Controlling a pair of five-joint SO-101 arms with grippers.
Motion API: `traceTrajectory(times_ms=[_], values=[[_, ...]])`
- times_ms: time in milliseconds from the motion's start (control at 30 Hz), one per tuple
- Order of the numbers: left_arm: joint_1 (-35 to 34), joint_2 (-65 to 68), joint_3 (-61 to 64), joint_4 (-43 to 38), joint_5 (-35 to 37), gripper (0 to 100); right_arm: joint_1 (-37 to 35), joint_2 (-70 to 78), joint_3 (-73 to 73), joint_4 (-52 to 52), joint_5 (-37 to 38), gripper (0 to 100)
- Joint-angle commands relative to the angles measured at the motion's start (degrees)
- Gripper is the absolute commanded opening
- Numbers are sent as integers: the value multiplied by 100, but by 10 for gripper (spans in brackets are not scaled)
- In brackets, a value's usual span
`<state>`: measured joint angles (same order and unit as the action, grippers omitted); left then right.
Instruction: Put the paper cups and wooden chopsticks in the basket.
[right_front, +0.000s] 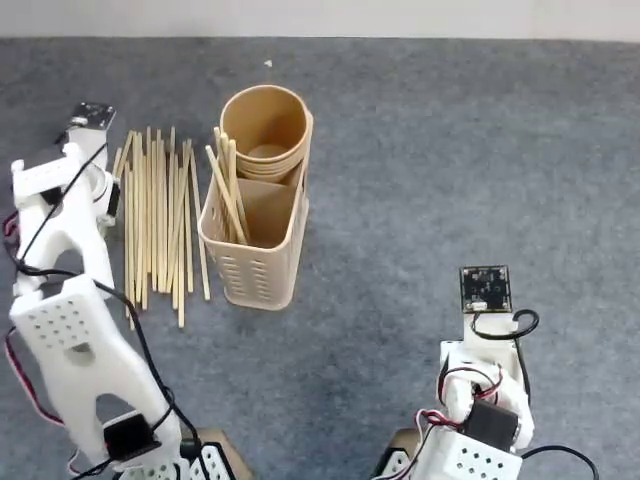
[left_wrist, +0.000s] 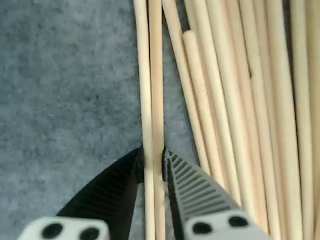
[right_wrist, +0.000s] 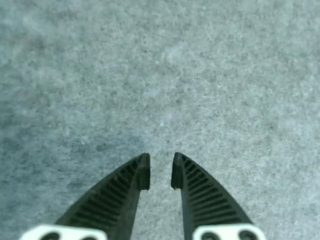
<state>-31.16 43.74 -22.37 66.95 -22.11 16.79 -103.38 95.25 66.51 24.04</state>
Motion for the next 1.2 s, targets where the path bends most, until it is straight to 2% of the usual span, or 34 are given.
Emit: traceTrajectory(times_ms=[0, 133, 333, 467, 633, 767, 867, 1033, 1167], values=[[-66, 48, -787, 519, -26, 4, 66, -13, 901, -22, 53, 88], [-110, 40, -2167, 1556, 202, 4, 66, -13, 901, -22, 53, 88], [180, 48, -5420, 3473, 299, 4, 75, -13, 901, -22, 53, 88], [400, -215, -6580, 3552, 897, 3, 75, -13, 901, -22, 53, 88], [848, -1174, -6466, 3552, 1512, 3, 66, -13, 901, -22, 53, 88], [1455, -2158, -6413, 3560, 1697, 3, 66, -13, 901, -22, 53, 88], [1930, -3187, -5657, 3560, 1697, 3, 75, -13, 901, -22, 53, 88], [2967, -5587, -2299, 3499, 1811, 3, 75, -13, 901, -22, 53, 88], [3776, -7705, 224, 2303, 1811, 3, 75, -13, 901, -22, 53, 88]])
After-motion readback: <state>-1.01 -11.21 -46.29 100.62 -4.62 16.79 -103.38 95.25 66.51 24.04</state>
